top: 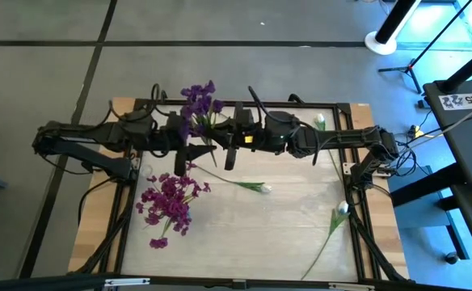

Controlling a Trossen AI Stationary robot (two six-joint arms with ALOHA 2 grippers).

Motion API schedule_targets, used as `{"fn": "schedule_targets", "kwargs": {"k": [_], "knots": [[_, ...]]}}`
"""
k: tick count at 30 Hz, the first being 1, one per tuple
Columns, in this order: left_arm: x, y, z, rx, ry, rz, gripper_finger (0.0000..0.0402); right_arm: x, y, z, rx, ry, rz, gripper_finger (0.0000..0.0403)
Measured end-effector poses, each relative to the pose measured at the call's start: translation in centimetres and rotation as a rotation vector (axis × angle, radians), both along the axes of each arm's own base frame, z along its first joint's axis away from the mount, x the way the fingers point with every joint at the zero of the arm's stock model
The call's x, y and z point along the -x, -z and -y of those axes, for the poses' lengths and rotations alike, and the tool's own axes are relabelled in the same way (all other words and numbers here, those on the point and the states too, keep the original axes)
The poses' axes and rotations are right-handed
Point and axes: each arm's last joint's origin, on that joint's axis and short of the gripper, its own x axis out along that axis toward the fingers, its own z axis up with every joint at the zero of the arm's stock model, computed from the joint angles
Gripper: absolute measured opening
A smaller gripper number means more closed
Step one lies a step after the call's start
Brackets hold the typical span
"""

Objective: Sort flowers into vase by color
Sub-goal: Put the dark purple flowers into the blue vase

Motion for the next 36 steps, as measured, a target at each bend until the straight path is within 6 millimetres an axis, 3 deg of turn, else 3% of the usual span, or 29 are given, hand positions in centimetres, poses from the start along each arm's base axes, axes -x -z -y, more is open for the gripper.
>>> {"fn": "schedule_targets", "kwargs": {"k": [3, 7, 11, 18, 21, 25, 32, 36], "knots": [[-0.1, 0.1, 0.0, 0.0, -0.006, -0.006, 0.0186, 0.0, 0.0, 0.0, 0.0, 0.0, -0.003, 0.0009], [-0.1, 0.1, 0.0, 0.0, -0.017, -0.006, 0.0106, 0.0, 0.1, 0.0, 0.003, -0.01, -0.012, 0.0019], [0.0, 0.1, 0.1, -0.002, -0.009, -0.009, 0.0017, 0.0, 0.2, -0.1, 0.013, -0.027, -0.024, 0.0066], [0.9, -0.4, 0.5, -0.033, 0.012, 0.005, 0.0008, 0.8, -0.8, 0.0, 0.03, -0.041, 0.008, 0.0197], [3.3, -1.4, 0.6, -0.049, 0.003, 0.033, 0.0005, 2.5, -2.7, -0.1, 0.035, -0.06, 0.061, 0.0243], [8.1, -2.3, 0.6, -0.049, 0.011, 0.039, 0.0003, 4.3, -4.3, -0.3, 0.04, -0.099, 0.088, 0.0279], [15.8, -0.9, 0.3, -0.057, 0.077, -0.087, 0.0002, 6.0, -4.6, -2.5, 0.019, -0.045, 0.006, 0.0286], [19.1, 0.0, -0.9, -0.07, -0.016, -0.11, 0.0002, 6.2, -4.3, -4.4, -0.005, 0.038, -0.019, 0.0287]]}}
